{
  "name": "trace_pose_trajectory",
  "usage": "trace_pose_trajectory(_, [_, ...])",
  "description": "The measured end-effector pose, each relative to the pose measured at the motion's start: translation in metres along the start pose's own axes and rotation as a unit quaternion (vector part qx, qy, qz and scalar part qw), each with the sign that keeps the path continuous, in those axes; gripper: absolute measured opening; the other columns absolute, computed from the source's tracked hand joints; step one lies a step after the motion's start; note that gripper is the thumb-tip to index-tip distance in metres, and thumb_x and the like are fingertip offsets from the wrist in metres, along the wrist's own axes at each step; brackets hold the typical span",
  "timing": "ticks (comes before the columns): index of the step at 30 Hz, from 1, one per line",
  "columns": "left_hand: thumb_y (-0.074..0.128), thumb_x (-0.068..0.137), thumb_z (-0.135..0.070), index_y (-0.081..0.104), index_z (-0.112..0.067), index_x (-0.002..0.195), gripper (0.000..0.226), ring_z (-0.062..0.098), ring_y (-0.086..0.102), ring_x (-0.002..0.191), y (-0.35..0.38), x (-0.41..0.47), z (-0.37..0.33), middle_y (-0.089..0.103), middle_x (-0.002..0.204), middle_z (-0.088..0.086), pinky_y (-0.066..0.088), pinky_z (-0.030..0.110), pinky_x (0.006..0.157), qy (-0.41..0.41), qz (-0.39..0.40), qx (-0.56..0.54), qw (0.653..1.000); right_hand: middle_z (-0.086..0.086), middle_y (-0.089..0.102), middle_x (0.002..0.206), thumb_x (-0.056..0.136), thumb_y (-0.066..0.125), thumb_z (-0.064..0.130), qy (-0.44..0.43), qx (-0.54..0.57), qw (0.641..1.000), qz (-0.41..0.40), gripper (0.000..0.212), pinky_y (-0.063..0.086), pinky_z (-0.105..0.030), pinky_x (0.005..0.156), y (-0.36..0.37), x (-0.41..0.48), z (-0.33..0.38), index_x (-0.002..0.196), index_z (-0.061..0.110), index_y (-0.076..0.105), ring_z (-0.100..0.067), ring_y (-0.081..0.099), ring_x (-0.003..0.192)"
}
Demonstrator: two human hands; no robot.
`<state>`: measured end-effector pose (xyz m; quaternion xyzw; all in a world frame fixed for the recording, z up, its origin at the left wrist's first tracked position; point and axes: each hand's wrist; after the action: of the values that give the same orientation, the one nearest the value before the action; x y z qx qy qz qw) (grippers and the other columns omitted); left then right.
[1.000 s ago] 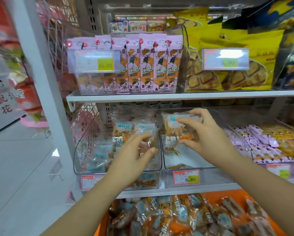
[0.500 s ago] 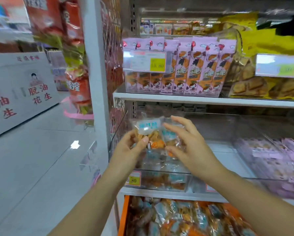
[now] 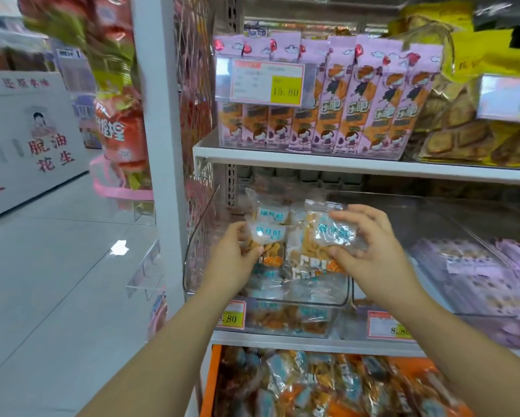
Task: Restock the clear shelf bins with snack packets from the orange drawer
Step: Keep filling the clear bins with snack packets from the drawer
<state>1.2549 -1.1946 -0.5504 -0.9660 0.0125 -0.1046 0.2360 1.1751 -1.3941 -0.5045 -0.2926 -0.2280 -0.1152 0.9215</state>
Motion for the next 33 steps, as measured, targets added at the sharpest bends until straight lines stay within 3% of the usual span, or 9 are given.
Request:
trace_pose_trajectory(5, [0.065,0.089,-0.015,0.044,-0.017,0.128,0.045,0.012,0.056,0.086,0.004,0.01,-0.001,0.054,0.092,-0.007,0.041,0.026,0.074,0.017,-0.049,-0.002,0.999,0.014,0.032,0.13,0.082,0.07,0.006,-0.009,-0.005,0.998,0.069,0.05,0.045,-0.038,0.101,0.016,0.004,0.005,0.098,0.05,0.053,-0.006,0.04,0.124])
trace_pose_trajectory(9, [0.064,0.089,-0.014,0.046,-0.018,0.103,0.023,0.006,0.051,0.075,0.007,0.016,0.0,0.054,0.086,-0.006,0.035,0.014,0.059,0.039,-0.073,0.007,0.997,0.016,0.03,0.13,0.083,0.07,0.008,-0.024,0.0,0.995,0.1,0.045,0.045,-0.036,0.1,0.038,0.012,0.009,0.099,0.048,0.055,-0.004,0.039,0.124])
trace_pose_trajectory(13, [0.059,0.09,-0.008,0.058,-0.021,0.077,0.018,0.015,0.058,0.081,-0.007,0.029,0.006,0.063,0.084,-0.005,0.045,0.019,0.071,0.016,0.004,0.019,1.0,0.016,0.029,0.127,0.083,0.07,0.009,-0.05,-0.075,0.99,0.104,0.037,0.039,-0.008,0.09,0.06,0.022,0.007,0.109,0.032,0.059,-0.008,0.049,0.104])
trace_pose_trajectory(16, [0.054,0.095,-0.015,0.063,-0.027,0.083,0.019,0.02,0.064,0.096,-0.024,0.031,0.01,0.07,0.097,0.001,0.049,0.038,0.092,-0.013,0.037,-0.027,0.999,0.013,0.033,0.133,0.084,0.071,0.022,-0.082,-0.206,0.97,0.098,0.036,0.037,-0.022,0.097,0.072,0.027,0.002,0.118,0.029,0.06,-0.016,0.048,0.11])
trace_pose_trajectory(19, [0.053,0.095,-0.017,0.057,-0.026,0.103,0.013,0.015,0.061,0.099,-0.026,0.021,0.009,0.066,0.11,0.0,0.046,0.033,0.092,0.021,-0.004,-0.018,1.0,0.004,0.052,0.124,0.076,0.074,0.042,-0.136,-0.353,0.924,0.046,0.041,0.023,-0.032,0.093,0.077,0.034,-0.002,0.113,0.028,0.063,-0.021,0.048,0.112])
trace_pose_trajectory(22, [0.062,0.09,-0.018,0.045,-0.022,0.128,0.041,0.005,0.047,0.103,-0.02,0.0,0.002,0.044,0.128,-0.004,0.038,0.021,0.089,0.109,-0.048,0.039,0.992,0.002,0.063,0.103,0.062,0.076,0.057,-0.141,-0.431,0.891,0.028,0.05,0.025,-0.035,0.084,0.078,0.037,-0.003,0.099,0.026,0.065,-0.023,0.057,0.098])
trace_pose_trajectory(24, [0.066,0.088,-0.024,0.043,-0.028,0.13,0.049,0.007,0.042,0.111,-0.014,-0.012,0.001,0.026,0.139,-0.008,0.038,0.026,0.096,0.167,-0.015,0.139,0.976,-0.004,0.065,0.112,0.059,0.073,0.061,-0.155,-0.457,0.874,0.056,0.057,0.026,-0.04,0.09,0.075,0.036,-0.006,0.102,0.024,0.064,-0.027,0.056,0.103])
trace_pose_trajectory(27, [0.069,0.085,-0.03,0.043,-0.037,0.13,0.052,0.018,0.054,0.11,-0.01,-0.016,0.002,0.005,0.145,-0.021,0.045,0.04,0.098,0.183,0.041,0.197,0.962,-0.01,0.055,0.132,0.062,0.072,0.059,-0.159,-0.441,0.882,0.045,0.062,0.026,-0.045,0.095,0.048,0.03,-0.012,0.114,0.027,0.063,-0.03,0.045,0.114])
trace_pose_trajectory(33, [0.074,0.081,-0.023,0.042,-0.033,0.127,0.057,0.02,0.062,0.088,0.0,-0.013,0.001,-0.005,0.148,-0.019,0.051,0.041,0.088,0.15,0.028,0.221,0.963,-0.007,0.051,0.123,0.076,0.073,0.037,-0.111,-0.38,0.912,0.106,0.044,0.037,-0.042,0.09,-0.001,0.014,-0.019,0.118,0.024,0.064,-0.028,0.055,0.106])
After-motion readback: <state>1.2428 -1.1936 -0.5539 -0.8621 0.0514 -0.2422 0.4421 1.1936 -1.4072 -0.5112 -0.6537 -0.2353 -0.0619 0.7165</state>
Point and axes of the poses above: each hand's wrist, its own x-axis towards the middle knuckle, its own y-axis out of the palm, z = x × y
